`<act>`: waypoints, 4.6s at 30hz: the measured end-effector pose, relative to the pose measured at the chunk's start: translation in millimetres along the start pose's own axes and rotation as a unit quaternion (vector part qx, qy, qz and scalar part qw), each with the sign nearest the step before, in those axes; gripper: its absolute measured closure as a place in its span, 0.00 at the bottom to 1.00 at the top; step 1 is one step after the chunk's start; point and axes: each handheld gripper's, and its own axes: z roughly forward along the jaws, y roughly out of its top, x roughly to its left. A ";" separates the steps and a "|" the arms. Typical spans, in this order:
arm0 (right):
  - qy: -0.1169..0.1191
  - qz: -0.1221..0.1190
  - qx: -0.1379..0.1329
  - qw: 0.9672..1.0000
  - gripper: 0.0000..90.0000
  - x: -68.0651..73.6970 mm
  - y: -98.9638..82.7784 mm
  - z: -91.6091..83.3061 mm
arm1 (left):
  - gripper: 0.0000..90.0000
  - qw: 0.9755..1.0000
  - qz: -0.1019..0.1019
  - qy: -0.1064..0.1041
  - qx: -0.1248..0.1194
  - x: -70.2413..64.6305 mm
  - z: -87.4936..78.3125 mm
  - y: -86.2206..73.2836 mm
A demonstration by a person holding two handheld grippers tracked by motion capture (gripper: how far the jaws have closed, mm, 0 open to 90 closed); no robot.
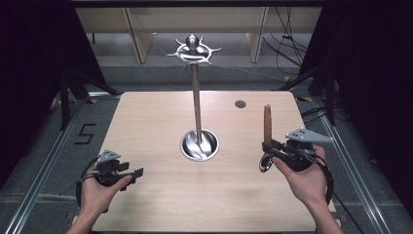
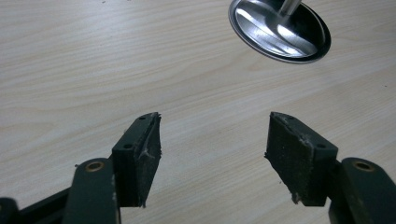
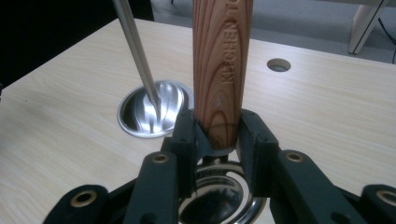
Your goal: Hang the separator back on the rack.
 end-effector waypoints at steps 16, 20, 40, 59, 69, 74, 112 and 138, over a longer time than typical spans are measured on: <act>0.015 -0.024 -0.022 0.999 0.78 9.7 15.5 11.1 | 0.39 1.000 0.009 0.002 -0.001 1.3 -1.7 1.7; 0.011 -0.025 -0.019 0.999 0.78 13.3 21.9 11.6 | 0.39 1.000 0.013 0.001 -0.001 0.6 -3.7 2.2; 0.024 -0.045 -0.038 0.998 0.78 24.9 40.1 17.1 | 0.39 1.000 0.017 0.000 0.002 1.2 -3.3 0.1; 0.028 -0.059 -0.038 0.997 0.78 35.7 48.0 31.0 | 0.38 1.000 0.030 0.002 0.009 3.4 -7.4 0.5; 0.027 -0.081 -0.051 0.995 0.78 34.2 54.6 36.3 | 0.38 1.000 0.020 0.007 -0.005 1.5 -6.3 -0.2; 0.031 -0.080 -0.057 0.995 0.78 33.9 56.2 37.0 | 0.38 1.000 0.012 0.014 -0.012 1.4 -5.6 -0.5; 0.044 -0.087 -0.082 0.992 0.78 46.2 75.4 39.8 | 0.37 1.000 0.015 0.021 -0.002 2.8 -6.4 -2.9; 0.049 -0.085 -0.105 0.990 0.78 50.2 84.4 41.2 | 0.37 1.000 0.023 0.021 -0.002 2.9 -5.4 -2.5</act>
